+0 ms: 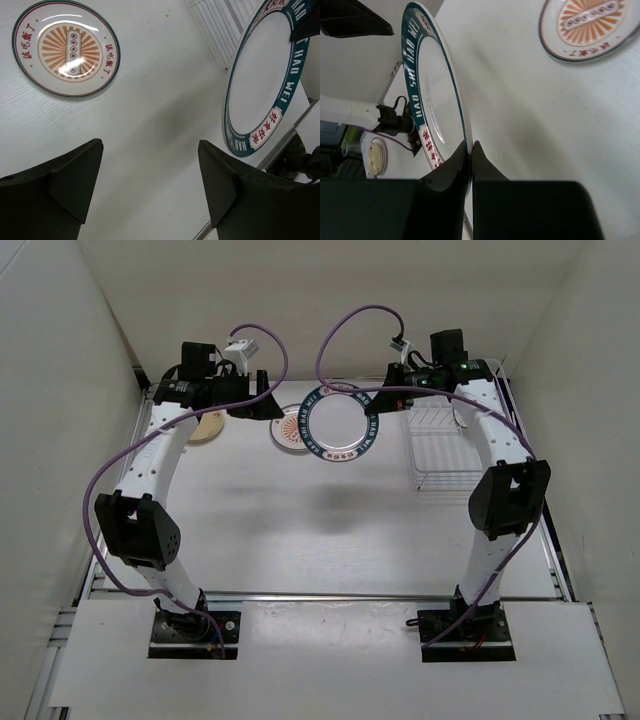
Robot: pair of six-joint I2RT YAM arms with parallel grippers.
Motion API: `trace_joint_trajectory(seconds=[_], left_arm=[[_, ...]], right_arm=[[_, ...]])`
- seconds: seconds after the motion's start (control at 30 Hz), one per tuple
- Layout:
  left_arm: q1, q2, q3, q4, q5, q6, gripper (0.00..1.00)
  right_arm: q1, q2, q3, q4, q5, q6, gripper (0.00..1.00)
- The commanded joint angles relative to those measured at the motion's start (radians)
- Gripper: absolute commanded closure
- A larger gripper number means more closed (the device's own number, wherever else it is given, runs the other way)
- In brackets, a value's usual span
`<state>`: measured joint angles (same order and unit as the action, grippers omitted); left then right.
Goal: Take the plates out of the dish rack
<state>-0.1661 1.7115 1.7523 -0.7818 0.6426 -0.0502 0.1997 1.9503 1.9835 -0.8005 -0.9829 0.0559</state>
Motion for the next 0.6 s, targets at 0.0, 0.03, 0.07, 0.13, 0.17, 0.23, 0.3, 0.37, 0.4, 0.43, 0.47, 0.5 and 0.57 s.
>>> trace_joint_trajectory(seconds=[0.0, 0.03, 0.07, 0.13, 0.17, 0.23, 0.3, 0.37, 0.4, 0.43, 0.47, 0.5, 0.57], left_arm=[[-0.004, -0.038, 0.001, 0.018, -0.072, -0.016, 0.14], [-0.004, -0.038, 0.01, 0.018, -0.051, -0.016, 0.15], [-0.004, -0.029, 0.01, 0.018, -0.014, -0.016, 0.15], [-0.004, -0.029, 0.019, 0.018, 0.166, 0.004, 0.14], [-0.004, -0.029, 0.019, 0.018, 0.231, 0.004, 0.1], [-0.004, -0.029, 0.01, 0.018, 0.42, 0.015, 0.06], [-0.004, -0.02, -0.003, 0.018, 0.482, 0.015, 0.02], [-0.004, -0.01, -0.017, 0.018, 0.476, 0.004, 0.02], [-0.004, -0.01, -0.026, 0.018, 0.46, 0.004, 0.02], [-0.004, 0.0, -0.027, 0.018, 0.451, 0.004, 0.02], [-0.004, 0.0, -0.036, 0.018, 0.436, 0.004, 0.02], [-0.004, 0.0, -0.036, 0.018, 0.427, 0.004, 0.02], [-0.004, 0.019, -0.036, 0.018, 0.414, 0.004, 0.02]], right_arm=[[-0.02, -0.071, -0.009, -0.005, 0.018, -0.036, 1.0], [-0.02, -0.071, -0.009, -0.005, 0.027, -0.047, 1.0], [-0.02, -0.071, -0.009, -0.005, 0.027, -0.047, 1.0], [-0.02, -0.071, -0.009, -0.005, 0.027, -0.047, 1.0], [-0.011, -0.061, 0.004, -0.005, 0.038, -0.047, 1.0], [0.0, -0.05, 0.017, -0.005, 0.038, -0.047, 1.0], [0.0, -0.031, 0.029, 0.004, 0.038, -0.047, 1.0], [0.01, -0.031, 0.041, 0.004, 0.038, -0.037, 1.0], [0.021, -0.019, 0.054, 0.004, 0.038, -0.037, 1.0], [0.021, -0.019, 0.054, 0.004, 0.038, -0.037, 1.0], [0.021, -0.019, 0.063, 0.004, 0.038, -0.028, 1.0], [0.021, -0.019, 0.063, 0.014, 0.038, -0.028, 1.0], [0.021, -0.019, 0.063, 0.014, 0.038, -0.018, 1.0]])
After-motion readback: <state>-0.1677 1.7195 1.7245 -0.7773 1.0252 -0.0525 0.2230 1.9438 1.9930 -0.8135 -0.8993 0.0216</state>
